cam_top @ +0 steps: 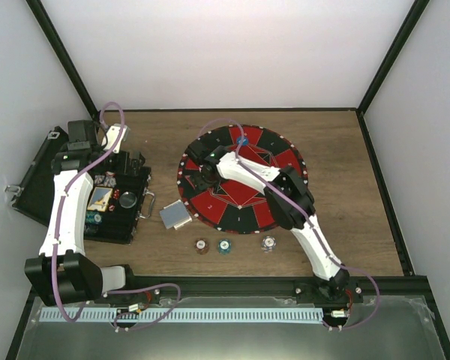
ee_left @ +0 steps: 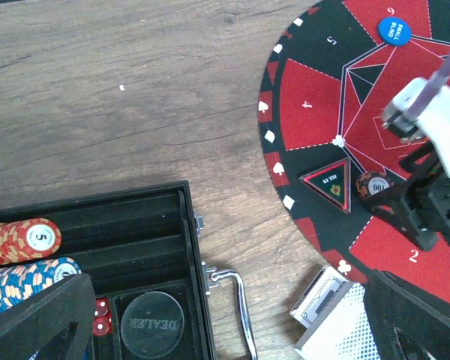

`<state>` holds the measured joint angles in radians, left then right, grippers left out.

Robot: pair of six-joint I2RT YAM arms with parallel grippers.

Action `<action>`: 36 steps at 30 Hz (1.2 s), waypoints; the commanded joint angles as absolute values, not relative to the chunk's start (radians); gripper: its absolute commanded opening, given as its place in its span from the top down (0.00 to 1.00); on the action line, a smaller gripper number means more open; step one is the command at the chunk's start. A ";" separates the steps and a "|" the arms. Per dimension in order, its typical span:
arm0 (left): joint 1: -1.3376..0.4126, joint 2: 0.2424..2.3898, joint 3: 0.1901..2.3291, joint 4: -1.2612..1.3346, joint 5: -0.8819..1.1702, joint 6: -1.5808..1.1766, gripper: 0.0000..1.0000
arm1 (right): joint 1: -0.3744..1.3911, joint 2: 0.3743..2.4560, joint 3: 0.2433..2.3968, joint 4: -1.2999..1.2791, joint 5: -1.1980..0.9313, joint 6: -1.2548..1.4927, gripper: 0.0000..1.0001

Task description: Distribute texas hold em gaming equipment

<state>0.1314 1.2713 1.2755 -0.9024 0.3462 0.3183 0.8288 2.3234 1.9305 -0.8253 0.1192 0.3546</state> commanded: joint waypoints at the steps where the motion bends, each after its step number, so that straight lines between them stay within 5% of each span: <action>1: 0.138 1.244 1.309 -0.912 0.366 0.325 0.00 | 0.859 2.158 1.913 -0.869 0.155 0.356 0.22; 11: 0.138 1.250 1.306 -0.911 0.361 0.319 0.00 | 1.093 1.890 1.567 -0.813 0.112 0.450 0.17; 27: 0.138 1.255 1.307 -0.910 0.375 0.321 0.00 | 1.245 1.907 1.440 -0.794 0.047 0.515 0.11; 36: 0.138 1.259 1.314 -0.910 0.376 0.316 0.00 | 1.258 1.930 1.422 -0.786 0.040 0.506 0.17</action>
<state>0.1314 1.2667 1.2850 -0.9070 0.3679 0.3180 1.2423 1.9064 1.4200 -0.7990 0.0483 0.4980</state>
